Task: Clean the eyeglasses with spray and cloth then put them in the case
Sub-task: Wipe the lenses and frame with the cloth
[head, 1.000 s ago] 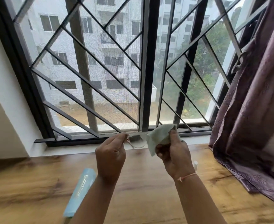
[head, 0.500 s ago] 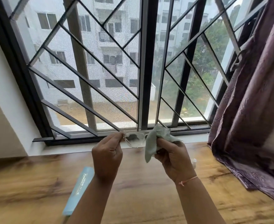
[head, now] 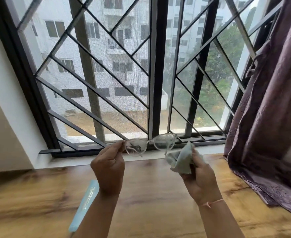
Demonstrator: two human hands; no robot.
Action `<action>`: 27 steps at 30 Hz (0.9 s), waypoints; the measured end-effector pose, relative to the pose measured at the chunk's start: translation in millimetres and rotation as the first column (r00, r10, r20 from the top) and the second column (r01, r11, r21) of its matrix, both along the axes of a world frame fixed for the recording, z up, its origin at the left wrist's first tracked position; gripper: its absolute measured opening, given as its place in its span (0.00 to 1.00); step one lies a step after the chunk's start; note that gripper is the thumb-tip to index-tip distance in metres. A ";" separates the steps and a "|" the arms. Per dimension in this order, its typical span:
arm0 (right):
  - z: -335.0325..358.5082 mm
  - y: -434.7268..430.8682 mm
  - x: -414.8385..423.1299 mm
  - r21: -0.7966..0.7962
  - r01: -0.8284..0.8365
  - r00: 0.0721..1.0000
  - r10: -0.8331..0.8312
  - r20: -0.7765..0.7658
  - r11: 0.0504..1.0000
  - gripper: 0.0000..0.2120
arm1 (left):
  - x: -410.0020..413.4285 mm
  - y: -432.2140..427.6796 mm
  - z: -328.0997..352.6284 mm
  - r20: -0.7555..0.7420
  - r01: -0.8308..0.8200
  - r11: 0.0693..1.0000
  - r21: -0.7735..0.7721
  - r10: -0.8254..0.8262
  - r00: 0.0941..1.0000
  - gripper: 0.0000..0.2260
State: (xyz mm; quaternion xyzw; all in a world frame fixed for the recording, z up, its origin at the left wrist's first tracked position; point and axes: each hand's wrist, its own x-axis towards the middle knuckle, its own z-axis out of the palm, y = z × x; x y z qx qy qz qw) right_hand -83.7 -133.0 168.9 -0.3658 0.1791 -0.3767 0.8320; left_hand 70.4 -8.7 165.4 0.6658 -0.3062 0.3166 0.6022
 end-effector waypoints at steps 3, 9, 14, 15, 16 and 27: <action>-16.3 7.8 -1.7 0.067 -0.078 0.996 0.080 -0.036 0.995 0.17 | -5.8 -9.4 0.1 -0.264 0.074 0.979 -0.190 -0.124 0.956 0.11; -17.7 35.2 15.4 0.006 -0.190 0.977 0.190 -0.095 0.982 0.14 | -35.2 -32.8 8.8 -0.625 0.102 0.719 -0.688 -0.658 0.420 0.08; -11.1 38.0 23.2 0.003 -0.142 0.990 0.142 -0.001 0.990 0.14 | -51.6 -32.2 8.3 -0.602 0.065 0.622 -0.781 -0.776 0.189 0.09; -11.3 37.1 24.6 0.019 -0.130 0.991 0.130 0.031 0.991 0.18 | -53.0 -32.4 8.0 -0.593 0.059 0.608 -0.792 -0.789 0.161 0.09; -10.6 37.0 25.7 0.043 -0.120 0.991 0.117 0.059 0.992 0.20 | -54.5 -32.7 8.1 -0.584 0.055 0.595 -0.802 -0.801 0.132 0.08; -5.2 35.7 28.9 0.014 -0.012 0.997 0.011 0.080 1.000 0.11 | -69.6 -35.3 6.7 -0.593 0.079 0.590 -0.803 -0.805 -0.019 0.09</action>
